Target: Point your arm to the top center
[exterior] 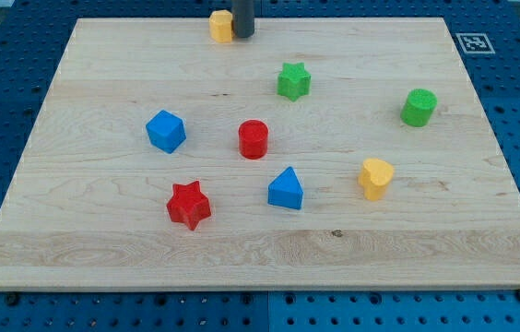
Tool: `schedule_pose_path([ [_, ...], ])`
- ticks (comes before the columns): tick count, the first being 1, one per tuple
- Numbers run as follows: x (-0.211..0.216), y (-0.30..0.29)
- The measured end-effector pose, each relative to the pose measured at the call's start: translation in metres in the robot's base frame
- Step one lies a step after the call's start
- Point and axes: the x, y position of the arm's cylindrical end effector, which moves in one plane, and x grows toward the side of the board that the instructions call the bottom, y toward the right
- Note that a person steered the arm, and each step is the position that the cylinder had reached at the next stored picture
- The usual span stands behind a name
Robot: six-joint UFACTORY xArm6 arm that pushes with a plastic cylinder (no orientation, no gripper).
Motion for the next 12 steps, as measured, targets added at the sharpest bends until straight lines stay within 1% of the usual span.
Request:
schedule_pose_path([
  [2,-0.025,0.007],
  [3,-0.027,0.006],
  [4,-0.014,0.002],
  [6,0.037,0.001],
  [8,0.034,-0.049],
  [9,0.034,-0.040],
  [11,0.041,-0.003],
  [12,0.034,-0.003],
])
